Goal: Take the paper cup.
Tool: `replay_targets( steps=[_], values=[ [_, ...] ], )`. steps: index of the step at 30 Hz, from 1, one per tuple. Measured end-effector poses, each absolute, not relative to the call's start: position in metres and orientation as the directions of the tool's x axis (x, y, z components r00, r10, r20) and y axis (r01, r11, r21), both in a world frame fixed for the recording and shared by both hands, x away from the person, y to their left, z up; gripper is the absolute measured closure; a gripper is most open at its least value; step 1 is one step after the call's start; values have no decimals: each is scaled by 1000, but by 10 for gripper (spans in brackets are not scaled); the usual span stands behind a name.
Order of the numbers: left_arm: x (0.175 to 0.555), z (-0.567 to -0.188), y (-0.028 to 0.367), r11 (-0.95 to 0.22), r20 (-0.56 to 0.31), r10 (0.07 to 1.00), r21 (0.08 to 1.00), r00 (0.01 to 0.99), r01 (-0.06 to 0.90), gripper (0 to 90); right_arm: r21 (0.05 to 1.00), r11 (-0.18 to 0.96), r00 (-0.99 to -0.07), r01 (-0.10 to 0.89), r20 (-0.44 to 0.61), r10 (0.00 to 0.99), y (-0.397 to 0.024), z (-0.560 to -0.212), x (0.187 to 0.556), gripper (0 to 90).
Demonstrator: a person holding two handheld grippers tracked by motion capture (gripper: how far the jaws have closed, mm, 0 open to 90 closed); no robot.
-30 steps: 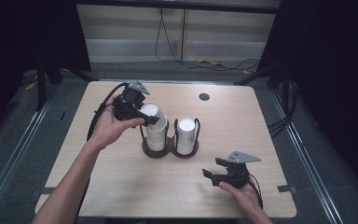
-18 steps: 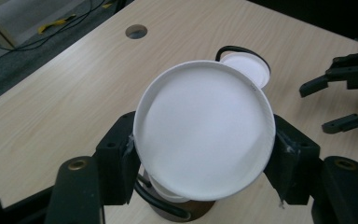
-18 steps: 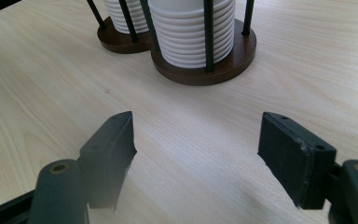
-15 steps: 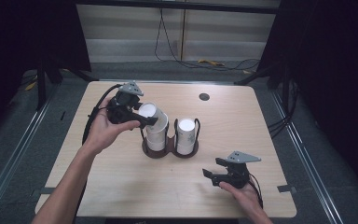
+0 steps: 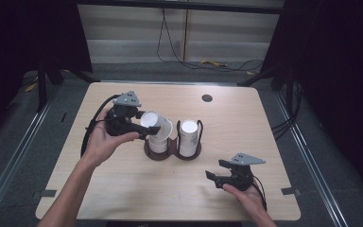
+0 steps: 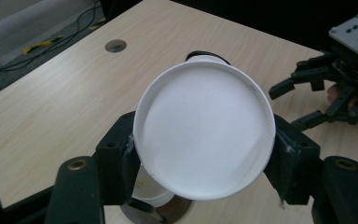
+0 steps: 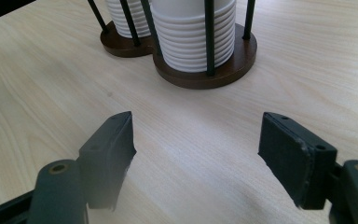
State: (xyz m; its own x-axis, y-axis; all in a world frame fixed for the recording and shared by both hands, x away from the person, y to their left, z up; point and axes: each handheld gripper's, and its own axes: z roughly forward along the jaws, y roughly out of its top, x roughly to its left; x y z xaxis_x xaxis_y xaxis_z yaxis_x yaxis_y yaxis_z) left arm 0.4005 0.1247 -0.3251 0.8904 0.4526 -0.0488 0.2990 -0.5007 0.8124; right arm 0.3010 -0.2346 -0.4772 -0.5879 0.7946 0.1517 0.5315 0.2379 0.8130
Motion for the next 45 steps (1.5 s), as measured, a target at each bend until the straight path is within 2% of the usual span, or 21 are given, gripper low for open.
replay_targets(
  steps=[10, 12, 17, 20, 25, 37, 45],
  values=[
    [389, -342, 119, -492, -74, 419, 819, 905, 294, 354, 823, 234, -610, 517, 163, 776, -233, -476, 299, 250],
    [387, -344, 118, -492, -74, 411, 821, 909, 289, 353, 823, 236, -613, 517, 163, 773, -232, -476, 299, 218],
    [383, -352, 114, -490, -86, 389, 823, 917, 285, 353, 837, 246, -641, 488, 153, 752, -228, -473, 297, 202],
    [383, -358, 111, -520, -57, 383, 811, 922, 267, 349, 846, 244, -655, 474, 153, 740, -226, -472, 296, 189],
    [382, -368, 107, -520, -72, 346, 815, 936, 255, 348, 853, 237, -665, 464, 159, 730, -221, -470, 297, 178],
    [380, -381, 104, -475, -117, 321, 839, 940, 266, 348, 878, 231, -702, 420, 153, 695, -202, -448, 300, 175],
    [378, -398, 103, -450, -158, 305, 845, 939, 289, 349, 875, 219, -716, 432, 185, 673, -190, -459, 302, 175]
  ],
)
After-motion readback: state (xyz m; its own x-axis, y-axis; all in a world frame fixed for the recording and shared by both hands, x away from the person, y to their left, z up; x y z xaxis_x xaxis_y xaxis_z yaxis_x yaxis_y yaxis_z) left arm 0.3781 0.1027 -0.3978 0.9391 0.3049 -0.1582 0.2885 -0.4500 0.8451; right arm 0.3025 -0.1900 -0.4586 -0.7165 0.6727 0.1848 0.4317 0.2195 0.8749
